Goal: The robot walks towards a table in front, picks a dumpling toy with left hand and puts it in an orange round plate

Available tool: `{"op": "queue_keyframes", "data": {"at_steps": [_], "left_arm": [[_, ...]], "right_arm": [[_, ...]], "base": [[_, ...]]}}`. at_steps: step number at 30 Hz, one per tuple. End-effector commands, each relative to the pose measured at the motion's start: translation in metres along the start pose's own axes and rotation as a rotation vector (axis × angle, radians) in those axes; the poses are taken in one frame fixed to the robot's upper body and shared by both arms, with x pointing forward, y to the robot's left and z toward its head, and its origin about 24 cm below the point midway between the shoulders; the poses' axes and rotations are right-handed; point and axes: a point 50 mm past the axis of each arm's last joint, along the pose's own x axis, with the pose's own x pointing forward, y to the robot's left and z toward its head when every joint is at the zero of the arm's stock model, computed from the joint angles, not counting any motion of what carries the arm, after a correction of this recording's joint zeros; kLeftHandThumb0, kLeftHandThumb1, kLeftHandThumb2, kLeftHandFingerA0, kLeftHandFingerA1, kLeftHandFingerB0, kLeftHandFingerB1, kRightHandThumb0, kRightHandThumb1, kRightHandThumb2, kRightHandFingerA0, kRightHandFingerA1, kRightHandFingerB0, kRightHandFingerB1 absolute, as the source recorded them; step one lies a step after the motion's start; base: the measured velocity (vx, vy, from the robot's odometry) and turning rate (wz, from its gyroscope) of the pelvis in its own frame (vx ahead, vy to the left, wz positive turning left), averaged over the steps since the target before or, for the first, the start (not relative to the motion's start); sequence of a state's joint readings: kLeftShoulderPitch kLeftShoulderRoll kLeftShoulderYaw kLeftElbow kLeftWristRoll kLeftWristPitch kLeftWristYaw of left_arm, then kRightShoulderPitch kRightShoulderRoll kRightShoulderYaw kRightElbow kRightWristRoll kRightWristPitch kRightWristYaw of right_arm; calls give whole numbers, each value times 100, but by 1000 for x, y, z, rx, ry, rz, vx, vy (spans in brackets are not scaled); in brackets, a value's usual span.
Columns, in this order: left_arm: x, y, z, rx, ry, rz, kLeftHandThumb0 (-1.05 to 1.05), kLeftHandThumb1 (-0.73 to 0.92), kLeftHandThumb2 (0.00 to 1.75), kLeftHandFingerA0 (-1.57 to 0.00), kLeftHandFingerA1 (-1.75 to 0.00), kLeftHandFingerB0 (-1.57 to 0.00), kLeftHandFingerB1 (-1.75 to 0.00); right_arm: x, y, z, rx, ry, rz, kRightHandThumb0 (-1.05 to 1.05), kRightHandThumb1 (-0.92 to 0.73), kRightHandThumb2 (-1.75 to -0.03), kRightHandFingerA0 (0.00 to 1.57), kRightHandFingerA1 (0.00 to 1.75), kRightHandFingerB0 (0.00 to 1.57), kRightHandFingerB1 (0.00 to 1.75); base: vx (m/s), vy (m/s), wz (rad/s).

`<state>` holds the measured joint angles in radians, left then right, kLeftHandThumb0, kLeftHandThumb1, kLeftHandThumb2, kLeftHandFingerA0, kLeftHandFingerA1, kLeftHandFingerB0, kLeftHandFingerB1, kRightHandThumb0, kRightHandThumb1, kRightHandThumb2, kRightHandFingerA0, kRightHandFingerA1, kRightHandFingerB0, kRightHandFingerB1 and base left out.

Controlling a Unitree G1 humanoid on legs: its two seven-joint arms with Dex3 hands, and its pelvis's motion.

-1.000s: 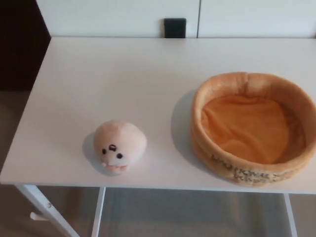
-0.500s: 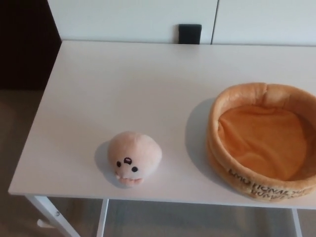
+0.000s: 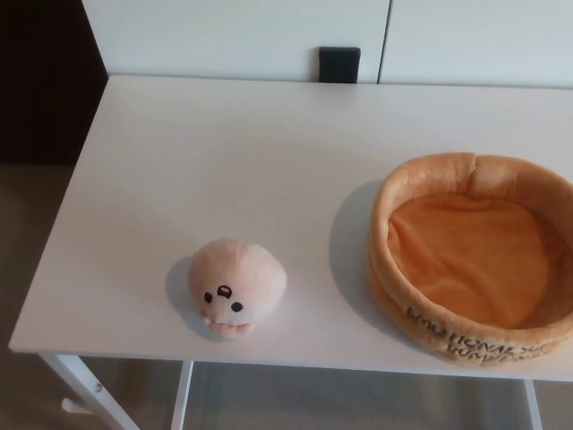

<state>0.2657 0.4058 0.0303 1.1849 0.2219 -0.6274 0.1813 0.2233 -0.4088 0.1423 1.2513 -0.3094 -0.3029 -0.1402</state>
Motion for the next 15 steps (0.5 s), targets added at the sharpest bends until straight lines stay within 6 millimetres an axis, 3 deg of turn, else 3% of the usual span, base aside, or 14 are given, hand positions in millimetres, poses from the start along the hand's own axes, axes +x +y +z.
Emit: {"op": "queue_keyframes", "data": {"at_steps": [1,2,5,6,8,9,11,12,13,14,15], "left_arm": [[-7,45,12,-124,-161,154,-37,53,56,-25,-36,-20,-28],[-14,74,29,-96,-304,271,-49,40,68,-29,-46,-20,-38],[-23,97,45,-106,-415,337,-51,41,69,-24,-44,-17,-38],[-30,113,60,-122,-485,374,-27,36,91,-7,-52,-7,-50],[-55,154,107,-115,-713,443,-30,38,91,0,-50,0,-48],[-74,175,142,-77,-870,471,-49,32,72,-1,-38,-1,-38],[-79,179,149,-66,-900,477,-49,32,72,-1,-38,-1,-38],[-89,189,172,-32,-986,487,-49,32,71,-2,-39,-2,-31],[-92,191,179,-22,-1010,489,-49,32,71,-2,-39,-2,-31],[-99,196,197,9,-1070,484,-56,36,69,-5,-39,-8,-25],[-103,199,208,29,-1104,478,-56,36,69,-5,-39,-8,-25]], "right_arm": [[0,-7,-3,12,10,-16,-54,-57,-82,70,58,27,43],[2,-10,-1,10,14,-20,-54,-57,-82,72,59,27,43],[3,-13,0,7,13,-24,-54,-57,-82,72,59,27,43],[3,-14,1,7,9,-25,-54,-58,-82,68,58,27,43],[4,-14,3,8,-1,-23,-56,-58,-83,68,58,27,43],[3,-13,4,2,-11,-20,-55,-58,-83,70,59,27,43],[3,-13,3,0,-13,-20,-55,-58,-83,70,59,27,43],[3,-12,3,0,-4,-18,-47,-67,-61,76,47,30,31],[3,-12,3,0,-1,-17,-47,-67,-61,76,47,30,31],[3,-11,3,1,0,-16,-53,-57,-83,71,60,26,43],[3,-11,3,1,1,-15,-53,-57,-83,71,60,26,43]], "base": [[0,0,0],[0,0,0],[0,0,0],[0,0,0],[0,0,0],[0,0,0],[0,0,0],[0,0,0],[0,0,0],[0,0,0],[0,0,0]]}}
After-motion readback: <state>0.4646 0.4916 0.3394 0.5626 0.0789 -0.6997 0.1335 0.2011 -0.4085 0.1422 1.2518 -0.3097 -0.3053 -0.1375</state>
